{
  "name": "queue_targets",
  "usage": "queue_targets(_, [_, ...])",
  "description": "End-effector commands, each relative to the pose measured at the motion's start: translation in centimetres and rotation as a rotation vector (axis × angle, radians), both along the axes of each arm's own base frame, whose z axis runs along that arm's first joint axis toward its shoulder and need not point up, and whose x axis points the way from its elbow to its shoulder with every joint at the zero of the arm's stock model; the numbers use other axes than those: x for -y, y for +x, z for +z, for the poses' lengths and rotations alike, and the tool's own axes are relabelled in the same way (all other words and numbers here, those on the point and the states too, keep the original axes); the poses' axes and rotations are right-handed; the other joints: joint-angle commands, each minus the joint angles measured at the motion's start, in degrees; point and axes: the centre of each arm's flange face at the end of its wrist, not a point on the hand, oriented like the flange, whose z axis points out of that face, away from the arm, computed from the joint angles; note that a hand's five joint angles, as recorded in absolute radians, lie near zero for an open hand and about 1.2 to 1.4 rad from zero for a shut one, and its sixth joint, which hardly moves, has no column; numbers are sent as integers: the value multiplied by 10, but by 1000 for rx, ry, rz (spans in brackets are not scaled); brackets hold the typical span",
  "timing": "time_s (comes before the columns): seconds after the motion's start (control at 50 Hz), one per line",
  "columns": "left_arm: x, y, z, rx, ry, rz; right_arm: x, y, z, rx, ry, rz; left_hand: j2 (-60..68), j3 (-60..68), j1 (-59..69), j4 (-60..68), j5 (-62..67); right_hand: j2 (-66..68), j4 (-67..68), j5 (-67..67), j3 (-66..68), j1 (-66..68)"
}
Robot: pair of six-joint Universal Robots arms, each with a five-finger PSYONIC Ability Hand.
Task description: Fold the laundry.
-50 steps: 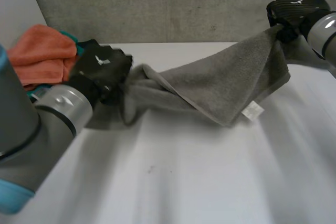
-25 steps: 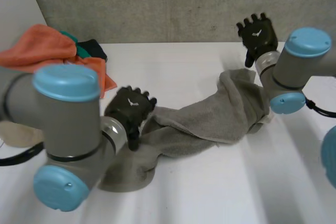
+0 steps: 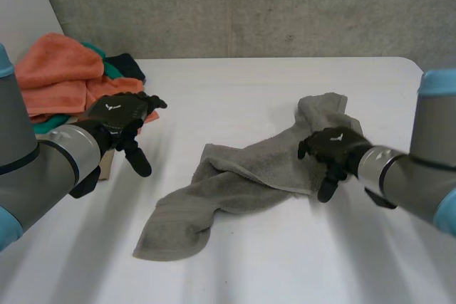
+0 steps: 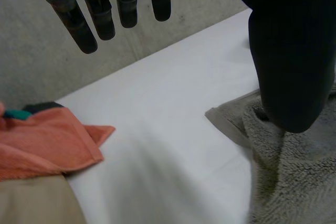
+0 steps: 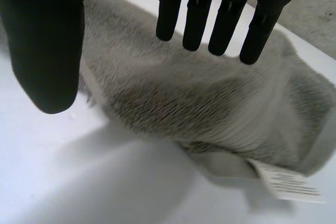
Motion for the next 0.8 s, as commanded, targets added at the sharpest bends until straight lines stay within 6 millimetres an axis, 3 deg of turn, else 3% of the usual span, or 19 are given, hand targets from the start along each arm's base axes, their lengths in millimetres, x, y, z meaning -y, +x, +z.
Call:
queue_targets(0.02, [3, 1, -6, -15, 32, 7, 9, 7, -36, -3, -112, -7, -16, -22, -7, -13, -28, 89, 87, 84, 89, 88])
queue_targets(0.12, [4, 2, -6, -16, 29, 10, 17, 9, -51, -25, -151, -29, -16, -22, -7, -13, -28, 141, 139, 136, 141, 140])
queue_targets(0.18, [5, 2, -7, -15, 31, 13, 21, 10, -50, -33, -177, -42, -16, -22, -7, -13, -28, 509, 507, 504, 509, 508])
queue_targets(0.22, [6, 2, -9, -12, 34, 14, 23, 9, -43, -12, -208, -54, -16, -22, -7, -13, -28, 510, 508, 505, 510, 509])
queue_targets(0.26, [7, 2, -11, -10, 40, 14, 27, 7, -28, 22, -259, -69, -16, -22, -7, -13, -28, 510, 508, 505, 510, 509])
queue_targets(0.28, [8, 1, -13, -6, 43, 11, 28, 7, -5, 58, -330, -72, -16, -22, -7, -13, -28, 510, 508, 505, 510, 509])
queue_targets(0.32, [10, -1, -18, -1, 52, 8, 28, 7, 21, 96, -399, -68, -16, -22, -7, -13, -28, 510, 508, 505, 510, 509])
queue_targets(0.36, [14, -2, -24, 8, 65, 8, 23, 6, 52, 137, -460, -57, -16, -22, -7, -13, -28, 510, 508, 505, 510, 509])
queue_targets(0.44, [21, -7, -36, 12, 101, -2, 10, 5, 91, 194, -485, -34, -16, -22, -7, -13, -28, 510, 508, 505, 510, 509])
queue_targets(0.58, [26, -24, -53, -14, 166, -33, -11, 10, 128, 260, -458, 44, -16, -22, -7, -13, -28, 510, 508, 505, 510, 509])
queue_targets(0.68, [19, -43, -68, -67, 263, -89, -25, 14, 165, 299, -529, 94, -16, -22, -7, -13, -28, 510, 508, 505, 510, 509])
queue_targets(0.8, [6, -53, -82, -73, 368, -147, -24, 8, 200, 339, -630, 80, -16, -22, -7, -13, -28, 510, 508, 505, 510, 509])
